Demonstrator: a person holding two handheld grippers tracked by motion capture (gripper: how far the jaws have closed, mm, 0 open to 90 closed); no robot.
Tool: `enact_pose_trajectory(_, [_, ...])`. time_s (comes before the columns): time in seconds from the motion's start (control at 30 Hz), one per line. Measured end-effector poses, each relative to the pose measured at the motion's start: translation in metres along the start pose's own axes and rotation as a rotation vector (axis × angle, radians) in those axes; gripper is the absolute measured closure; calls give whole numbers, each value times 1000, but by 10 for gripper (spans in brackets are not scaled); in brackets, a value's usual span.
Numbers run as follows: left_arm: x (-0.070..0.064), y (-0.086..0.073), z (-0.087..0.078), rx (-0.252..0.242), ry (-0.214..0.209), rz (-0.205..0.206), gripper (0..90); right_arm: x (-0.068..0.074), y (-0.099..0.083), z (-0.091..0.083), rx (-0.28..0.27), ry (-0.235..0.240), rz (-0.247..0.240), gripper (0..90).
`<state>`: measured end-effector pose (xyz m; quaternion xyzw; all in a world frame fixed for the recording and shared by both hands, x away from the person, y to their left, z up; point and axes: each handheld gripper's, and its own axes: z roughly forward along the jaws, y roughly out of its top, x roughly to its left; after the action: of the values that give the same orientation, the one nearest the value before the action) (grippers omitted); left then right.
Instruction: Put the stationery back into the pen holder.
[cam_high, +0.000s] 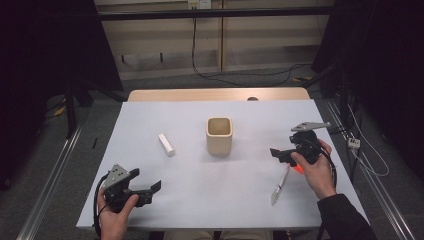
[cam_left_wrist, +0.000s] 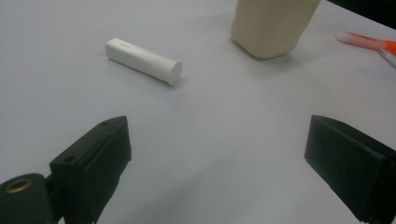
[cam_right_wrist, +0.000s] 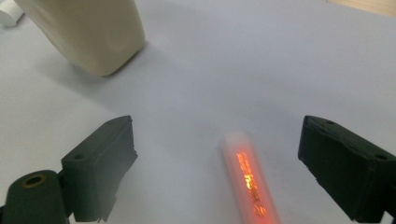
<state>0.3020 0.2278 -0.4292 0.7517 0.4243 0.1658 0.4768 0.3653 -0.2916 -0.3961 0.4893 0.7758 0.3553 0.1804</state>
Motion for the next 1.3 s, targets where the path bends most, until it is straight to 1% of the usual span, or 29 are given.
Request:
enact_pose_trajectory(0.07, [-1,0,0,2,2,0,75,-6,-4,-6,11,8,10,120])
enact_pose_trajectory(0.2, [-1,0,0,3,4,3,75,-17,-14,-16,36,-14,4,149])
enact_pose_trajectory(0.23, [-1,0,0,4,2,3,75,-20,-17,-17,44,-12,-1,153])
enact_pose_trajectory(0.33, [-1,0,0,5,0,6,75,-28,-24,-19,73,5,-3,146])
enact_pose_trajectory(0.4, [-1,0,0,6,-2,3,75,-33,-27,-19,100,-2,-14,185])
enact_pose_trajectory(0.47, [-1,0,1,6,-3,4,75,-39,-31,-18,115,-2,-3,202])
enact_pose_trajectory(0.5, [-1,0,1,6,-3,0,75,-43,-33,-18,118,1,13,201])
enact_pose_trajectory(0.53, [-1,0,1,7,-4,0,75,-47,-35,-18,115,15,23,206])
enact_pose_trajectory(0.57, [-1,0,1,7,-5,-1,75,-49,-36,-18,121,22,31,225])
enact_pose_trajectory(0.63, [-1,0,1,8,-6,0,75,-54,-40,-19,131,39,34,249])
enact_pose_trajectory(0.67, [-1,0,2,7,-7,0,75,-55,-41,-19,139,46,28,268])
enact_pose_trajectory(0.7, [-1,0,2,8,-7,1,75,-57,-42,-19,155,52,24,282])
enact_pose_trajectory(0.77, [-1,0,2,10,-7,2,75,-59,-44,-18,174,47,12,295])
enact_pose_trajectory(0.87, [-1,0,2,7,-9,1,76,-60,-45,-17,197,63,-7,322])
enact_pose_trajectory(0.93, [-1,0,2,11,-7,3,82,-58,-45,-15,215,73,-27,336])
enact_pose_trajectory(1.03, [-1,0,2,15,-9,7,83,-54,-43,-10,249,75,-71,389])
enact_pose_trajectory(1.07, [-1,0,2,15,-8,7,83,-53,-43,-9,257,82,-89,407])
enact_pose_trajectory(1.13, [-1,0,2,16,-7,7,83,-52,-42,-6,261,109,-99,446])
enact_pose_trajectory(1.2, [-1,0,2,12,-7,8,83,-51,-42,-3,278,105,-112,461])
enact_pose_trajectory(1.3, [-1,0,2,10,-3,3,78,-52,-43,1,298,106,-122,511])
